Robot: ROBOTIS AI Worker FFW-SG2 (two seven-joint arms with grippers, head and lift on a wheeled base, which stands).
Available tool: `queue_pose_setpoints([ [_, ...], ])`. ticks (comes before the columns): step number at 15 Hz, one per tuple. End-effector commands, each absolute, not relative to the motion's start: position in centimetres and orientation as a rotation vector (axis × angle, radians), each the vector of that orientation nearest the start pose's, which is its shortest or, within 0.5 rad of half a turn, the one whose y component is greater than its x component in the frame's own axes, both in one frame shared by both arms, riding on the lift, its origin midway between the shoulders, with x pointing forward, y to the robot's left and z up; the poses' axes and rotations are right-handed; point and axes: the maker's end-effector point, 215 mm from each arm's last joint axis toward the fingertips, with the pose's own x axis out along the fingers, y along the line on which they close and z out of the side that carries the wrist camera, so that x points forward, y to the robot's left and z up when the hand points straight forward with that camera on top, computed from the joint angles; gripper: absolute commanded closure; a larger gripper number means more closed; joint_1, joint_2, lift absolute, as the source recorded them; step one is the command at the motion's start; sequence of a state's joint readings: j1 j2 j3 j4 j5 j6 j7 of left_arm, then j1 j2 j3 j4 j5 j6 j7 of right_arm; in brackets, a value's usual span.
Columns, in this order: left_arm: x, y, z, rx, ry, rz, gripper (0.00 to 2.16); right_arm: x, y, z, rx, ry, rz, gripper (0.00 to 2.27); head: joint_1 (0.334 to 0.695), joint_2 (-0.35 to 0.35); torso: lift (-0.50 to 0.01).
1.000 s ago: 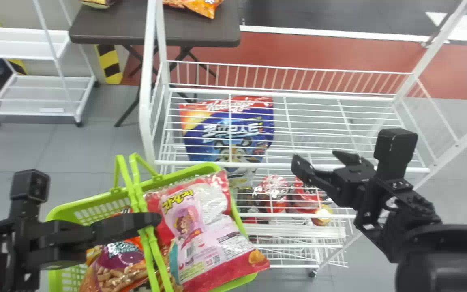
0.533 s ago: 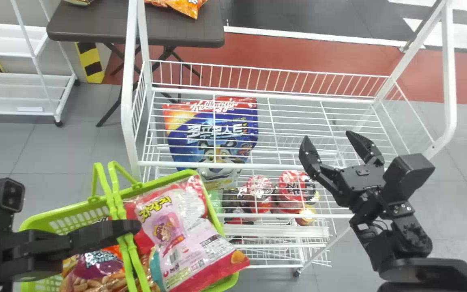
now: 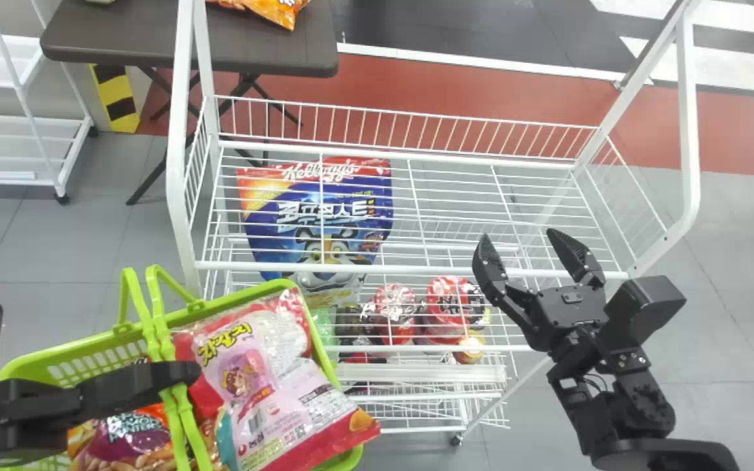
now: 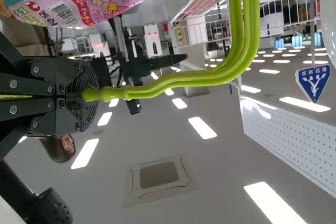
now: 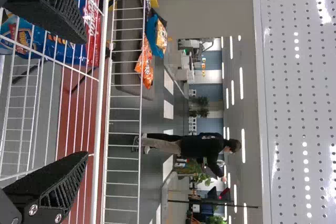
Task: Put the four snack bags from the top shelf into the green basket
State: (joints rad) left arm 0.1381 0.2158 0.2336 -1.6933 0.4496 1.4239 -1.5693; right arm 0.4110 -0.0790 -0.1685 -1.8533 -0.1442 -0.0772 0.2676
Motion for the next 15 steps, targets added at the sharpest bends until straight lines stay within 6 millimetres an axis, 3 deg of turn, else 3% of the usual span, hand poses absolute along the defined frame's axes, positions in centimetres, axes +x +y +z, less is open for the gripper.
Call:
queue_pose_setpoints([
  [1,30.5,14.1,-36.3,-1.288,0.813,-1.281,2.15,45.9,-28.3,-36.8,0.015,0.034,0.117,0.06,0.695,-0.211,0.0],
  [7,29.9,14.2,-36.5,-1.295,0.854,-1.273,2.15,45.0,-27.8,-37.7,0.019,0.052,0.11,0.06,0.695,-0.211,0.0],
  [15,29.2,14.8,-36.6,-1.295,0.873,-1.261,2.15,44.5,-25.8,-38.2,0.016,0.067,0.113,0.07,0.695,-0.188,0.0],
])
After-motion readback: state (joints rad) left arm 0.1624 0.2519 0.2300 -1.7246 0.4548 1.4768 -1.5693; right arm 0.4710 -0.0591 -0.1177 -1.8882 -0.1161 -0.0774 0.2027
